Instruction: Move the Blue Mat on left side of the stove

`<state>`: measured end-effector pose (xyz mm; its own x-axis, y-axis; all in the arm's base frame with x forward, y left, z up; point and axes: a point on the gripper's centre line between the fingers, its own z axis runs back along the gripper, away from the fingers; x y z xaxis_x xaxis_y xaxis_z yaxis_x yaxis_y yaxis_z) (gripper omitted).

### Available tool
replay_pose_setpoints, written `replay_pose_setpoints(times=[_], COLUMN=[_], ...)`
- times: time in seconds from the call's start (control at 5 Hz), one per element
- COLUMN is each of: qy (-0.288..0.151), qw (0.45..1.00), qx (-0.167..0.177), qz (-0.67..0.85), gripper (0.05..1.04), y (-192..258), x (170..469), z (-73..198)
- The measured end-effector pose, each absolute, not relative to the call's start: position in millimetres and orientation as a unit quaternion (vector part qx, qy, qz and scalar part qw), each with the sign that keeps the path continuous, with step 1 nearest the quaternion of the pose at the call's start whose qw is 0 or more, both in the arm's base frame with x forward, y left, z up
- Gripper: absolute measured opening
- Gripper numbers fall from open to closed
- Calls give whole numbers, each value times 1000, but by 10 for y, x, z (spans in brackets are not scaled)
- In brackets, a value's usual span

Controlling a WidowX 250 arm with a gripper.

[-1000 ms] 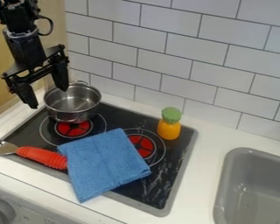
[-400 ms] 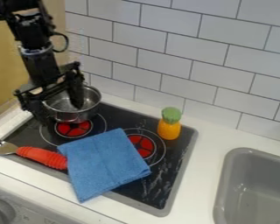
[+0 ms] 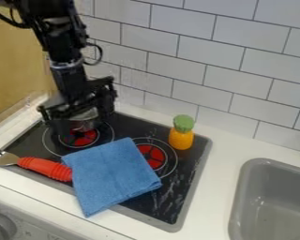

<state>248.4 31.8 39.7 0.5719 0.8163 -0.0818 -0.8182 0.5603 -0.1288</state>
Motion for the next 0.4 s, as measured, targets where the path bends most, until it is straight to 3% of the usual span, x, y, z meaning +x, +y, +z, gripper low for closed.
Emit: replay_pose_setpoints(times=[0.4], qy=[25], qw=[914], qx=[-45], qz=[403], gripper=[998], y=[67], x=[2476], z=[220])
